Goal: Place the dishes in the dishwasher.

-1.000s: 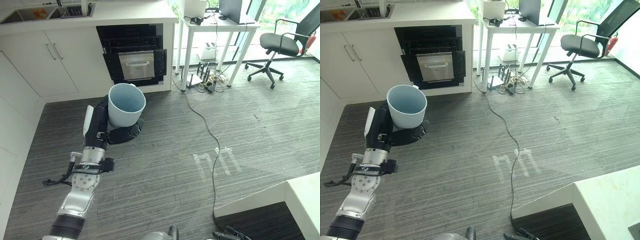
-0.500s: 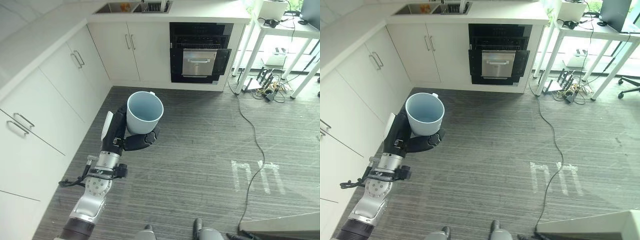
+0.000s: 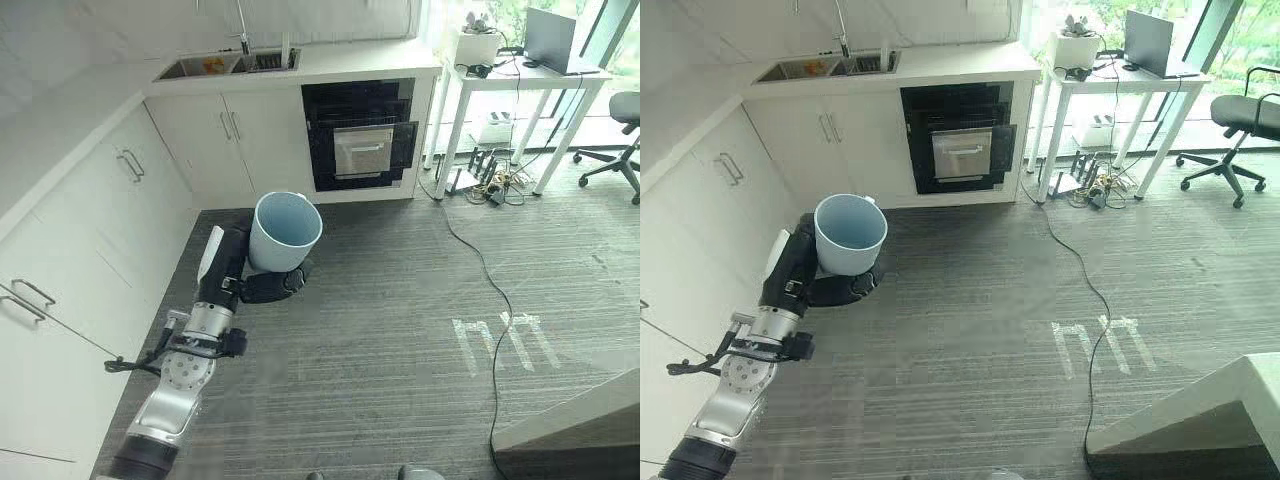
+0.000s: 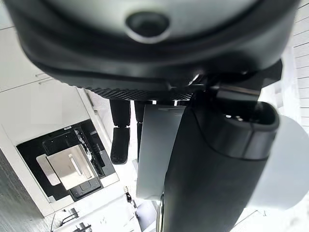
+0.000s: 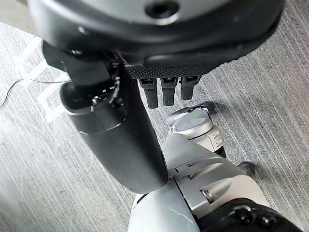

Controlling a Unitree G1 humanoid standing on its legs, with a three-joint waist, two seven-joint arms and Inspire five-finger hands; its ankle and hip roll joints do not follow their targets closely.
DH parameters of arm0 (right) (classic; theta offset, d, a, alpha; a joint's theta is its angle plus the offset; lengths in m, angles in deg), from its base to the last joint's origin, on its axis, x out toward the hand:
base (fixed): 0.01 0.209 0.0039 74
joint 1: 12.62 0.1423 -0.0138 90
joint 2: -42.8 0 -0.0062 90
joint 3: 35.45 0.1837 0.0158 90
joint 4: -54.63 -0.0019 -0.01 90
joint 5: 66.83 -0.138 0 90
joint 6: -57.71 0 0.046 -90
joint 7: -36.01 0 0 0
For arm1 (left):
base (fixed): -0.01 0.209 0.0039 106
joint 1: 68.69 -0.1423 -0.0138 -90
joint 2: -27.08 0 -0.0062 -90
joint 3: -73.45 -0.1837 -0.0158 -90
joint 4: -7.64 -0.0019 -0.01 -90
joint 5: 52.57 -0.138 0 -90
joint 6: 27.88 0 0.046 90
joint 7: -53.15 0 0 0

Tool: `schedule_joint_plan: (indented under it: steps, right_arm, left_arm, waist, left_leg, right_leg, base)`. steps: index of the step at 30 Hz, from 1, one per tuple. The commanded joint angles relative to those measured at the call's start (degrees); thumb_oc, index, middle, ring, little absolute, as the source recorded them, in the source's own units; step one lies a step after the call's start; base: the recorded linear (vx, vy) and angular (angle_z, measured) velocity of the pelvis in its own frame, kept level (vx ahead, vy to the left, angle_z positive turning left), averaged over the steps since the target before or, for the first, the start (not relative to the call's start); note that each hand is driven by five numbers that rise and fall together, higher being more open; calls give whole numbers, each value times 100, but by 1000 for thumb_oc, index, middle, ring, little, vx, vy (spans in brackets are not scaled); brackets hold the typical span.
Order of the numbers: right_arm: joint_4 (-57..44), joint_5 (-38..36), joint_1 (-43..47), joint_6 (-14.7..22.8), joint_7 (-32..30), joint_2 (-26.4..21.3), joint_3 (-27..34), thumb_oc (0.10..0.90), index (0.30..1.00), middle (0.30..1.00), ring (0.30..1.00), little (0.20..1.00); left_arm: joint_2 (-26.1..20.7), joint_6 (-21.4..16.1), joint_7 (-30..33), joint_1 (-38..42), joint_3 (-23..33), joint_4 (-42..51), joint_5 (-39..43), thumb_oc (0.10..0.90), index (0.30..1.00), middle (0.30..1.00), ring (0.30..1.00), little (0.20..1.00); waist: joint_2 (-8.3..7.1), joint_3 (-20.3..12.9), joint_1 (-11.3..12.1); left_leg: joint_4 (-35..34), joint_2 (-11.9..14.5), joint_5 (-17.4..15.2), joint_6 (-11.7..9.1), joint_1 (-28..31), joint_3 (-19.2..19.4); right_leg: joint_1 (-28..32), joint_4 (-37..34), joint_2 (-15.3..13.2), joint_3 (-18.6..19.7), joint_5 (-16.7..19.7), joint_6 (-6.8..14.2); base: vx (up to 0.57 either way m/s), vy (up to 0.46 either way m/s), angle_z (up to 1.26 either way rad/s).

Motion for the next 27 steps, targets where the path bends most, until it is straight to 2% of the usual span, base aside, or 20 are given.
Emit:
schedule_joint_plan:
  steps: [1,3,4,6,7,8,11,14,15,17,20,21,22,23,24,25,27]
  right_arm:
    - [-486,11,238,312,-128,66,-414,800,900,900,900,900]
    - [-309,71,226,453,-26,11,-358,800,900,900,900,900]
    - [-321,232,236,567,-22,-60,-365,800,900,900,900,900]
    - [-383,484,270,647,-249,-139,-408,800,900,900,900,900]
    - [-316,559,396,859,-329,-198,-490,800,900,900,900,900]
    - [-319,588,451,925,-372,-216,-533,800,900,900,900,900]
    - [-379,752,563,1112,-535,-276,-668,800,900,900,900,900]
    - [-445,713,585,1222,-582,-325,-728,800,900,900,900,900]
    - [-488,732,610,1201,-607,-333,-720,800,900,900,900,900]
    - [-524,712,633,1181,-642,-342,-734,800,900,900,900,900]
    - [-580,598,634,1153,-591,-312,-635,800,900,900,900,900]
    - [-610,593,613,1200,-582,-283,-603,800,900,900,900,900]
    - [-707,604,593,1238,-604,-240,-579,800,900,900,900,900]
    - [-858,596,585,1228,-646,-214,-583,800,900,900,900,900]
    - [-1057,579,567,1202,-701,-190,-601,800,900,900,900,900]
    - [-1394,549,531,1183,-806,-173,-642,800,900,900,900,900]
    - [-1685,483,541,1150,-851,-158,-701,800,900,900,900,900]
  left_arm:
    - [394,-924,-33,796,-57,85,553,400,300,300,300,300]
    - [368,-877,-12,862,-40,82,610,400,300,300,300,300]
    - [331,-830,21,830,-25,146,631,400,300,300,300,300]
    - [324,-789,7,820,12,165,667,400,300,300,300,300]
    - [285,-780,-55,761,137,240,740,400,300,300,300,300]
    - [272,-783,-77,711,195,284,766,400,300,300,300,300]
    - [317,-913,-235,602,355,190,865,400,300,300,300,300]
    - [370,-1050,-375,624,432,-33,839,400,300,300,300,300]
    - [372,-1085,-403,627,454,-95,791,400,300,300,300,300]
    - [366,-1092,-414,618,469,-118,735,400,300,300,300,300]
    - [310,-1028,-487,604,442,-74,678,400,300,300,300,300]
    - [294,-1008,-559,610,422,-54,664,400,300,300,300,300]
    - [272,-977,-631,624,391,-33,649,400,300,300,300,300]
    - [250,-957,-653,642,343,-11,622,400,300,300,300,300]
    - [237,-944,-652,658,283,16,567,400,300,300,300,300]
    - [220,-897,-636,680,197,69,482,400,300,300,300,300]
    - [179,-850,-584,680,130,104,407,400,300,300,300,300]
  waist:
    - [15,150,-125]
    - [-11,152,-145]
    - [-103,182,-111]
    - [-231,341,14]
    - [-136,417,140]
    - [-43,440,180]
    - [226,479,308]
    - [260,450,329]
    - [213,401,326]
    - [201,398,349]
    - [124,295,486]
    - [113,256,503]
    - [98,229,488]
    - [114,204,440]
    - [155,223,369]
    - [229,250,295]
    - [277,323,241]
  left_leg:
    - [550,-99,-1069,109,-126,132]
    - [550,-130,-1061,93,43,175]
    - [550,-229,-928,77,209,297]
    - [550,-393,-674,33,161,157]
    - [550,-381,-614,-5,-146,-94]
    - [550,-295,-542,-64,-288,-191]
    - [550,113,-142,-325,-1080,-308]
    - [550,391,42,-389,-1380,52]
    - [550,362,-84,-405,-1326,136]
    - [550,354,-47,-325,-1312,248]
    - [550,-25,-197,-96,-1255,-44]
    - [550,-111,-263,-15,-1191,-67]
    - [550,-212,-338,77,-1073,-105]
    - [550,-302,-413,167,-948,-181]
    - [550,-386,-498,268,-805,-267]
    - [550,-475,-594,393,-658,-336]
    - [550,-474,-740,461,-388,-245]
  right_leg:
    - [272,14,533,-67,-584,44]
    - [317,14,534,-85,-627,6]
    - [386,14,437,-70,-642,-47]
    - [562,14,337,33,-639,-107]
    - [591,14,452,107,-666,-131]
    - [622,14,532,97,-708,-134]
    - [831,14,700,-5,-940,-138]
    - [1000,14,577,-203,-1077,-64]
    - [1112,14,470,-232,-1196,-2]
    - [1167,14,396,-272,-1187,40]
    - [1509,14,362,-120,-1331,65]
    - [1617,14,373,-175,-1301,57]
    - [1770,14,366,-258,-1069,84]
    - [1838,14,363,-319,-587,168]
    - [1747,301,326,-381,-126,275]
    - [1257,1181,281,-462,276,347]
    - [722,2084,140,-682,547,359]
  base:
    - [-10,-127,-6]
    - [33,-143,-4]
    - [106,-123,-5]
    - [124,-56,-14]
    - [134,71,-11]
    - [183,150,-7]
    - [294,203,-9]
    - [366,218,-1]
    - [328,247,-3]
    - [241,238,-27]
    - [365,271,-27]
    - [385,250,-28]
    - [354,244,-19]
    - [347,283,-1]
    - [337,346,3]
    - [298,331,27]
    - [262,257,45]
